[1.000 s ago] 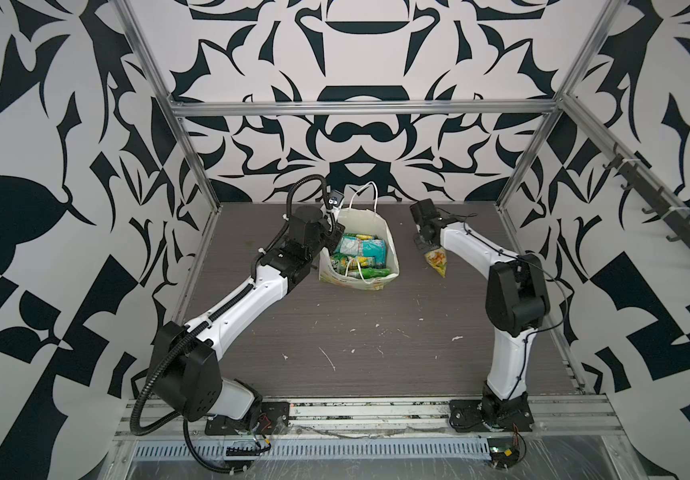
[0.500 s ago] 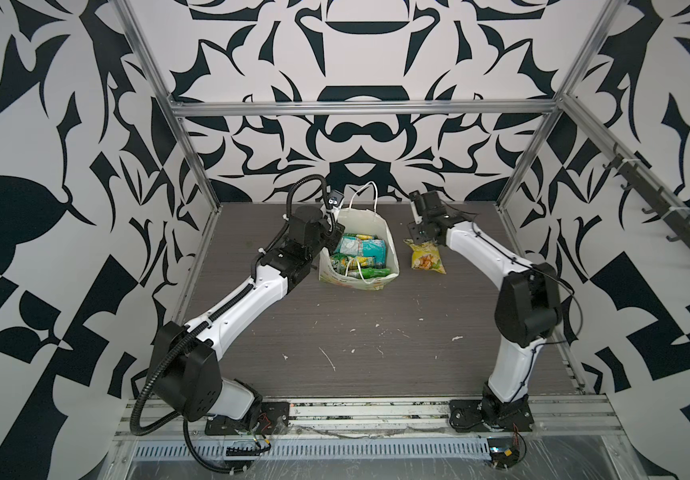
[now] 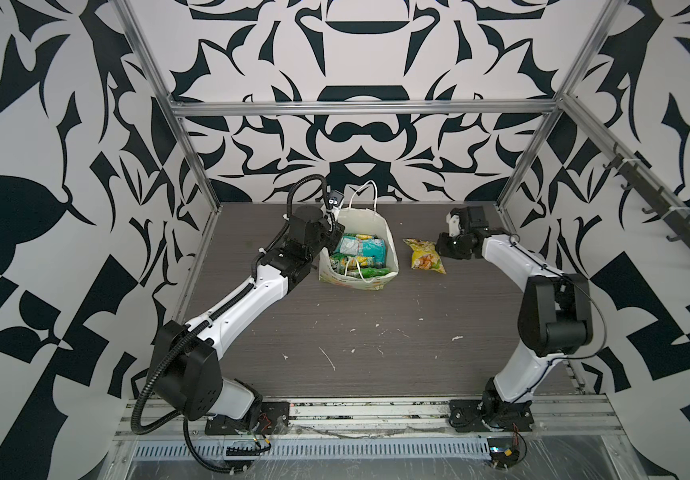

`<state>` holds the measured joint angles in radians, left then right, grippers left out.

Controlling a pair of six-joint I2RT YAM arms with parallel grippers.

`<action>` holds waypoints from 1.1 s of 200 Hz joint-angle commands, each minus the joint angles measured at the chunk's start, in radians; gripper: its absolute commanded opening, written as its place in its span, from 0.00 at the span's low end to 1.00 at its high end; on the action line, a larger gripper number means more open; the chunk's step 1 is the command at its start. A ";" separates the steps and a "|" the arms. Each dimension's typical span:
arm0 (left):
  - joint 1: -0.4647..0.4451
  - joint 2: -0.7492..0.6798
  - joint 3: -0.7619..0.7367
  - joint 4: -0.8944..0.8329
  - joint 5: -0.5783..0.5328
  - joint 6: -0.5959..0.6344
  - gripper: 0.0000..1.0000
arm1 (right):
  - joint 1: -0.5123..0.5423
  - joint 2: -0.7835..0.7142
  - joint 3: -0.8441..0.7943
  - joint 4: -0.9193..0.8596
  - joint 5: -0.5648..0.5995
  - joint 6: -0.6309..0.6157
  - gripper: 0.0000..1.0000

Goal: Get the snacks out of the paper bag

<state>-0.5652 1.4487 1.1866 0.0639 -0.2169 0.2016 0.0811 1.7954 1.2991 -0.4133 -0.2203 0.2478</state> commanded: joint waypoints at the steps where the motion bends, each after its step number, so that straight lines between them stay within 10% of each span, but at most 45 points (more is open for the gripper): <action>1: 0.001 -0.009 0.042 0.123 0.018 -0.011 0.00 | 0.013 -0.005 0.011 0.062 -0.089 0.009 0.23; 90: 0.000 -0.007 0.053 0.098 0.021 -0.016 0.00 | 0.026 0.133 0.046 0.063 -0.061 0.066 0.19; 220: 0.000 -0.005 0.054 0.112 0.024 -0.010 0.00 | 0.302 -0.350 0.175 -0.046 -0.182 -0.037 0.66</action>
<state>-0.5652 1.4506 1.1870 0.0639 -0.2119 0.1986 0.3401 1.4494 1.4944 -0.4438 -0.3412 0.2745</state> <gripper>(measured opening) 0.037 0.650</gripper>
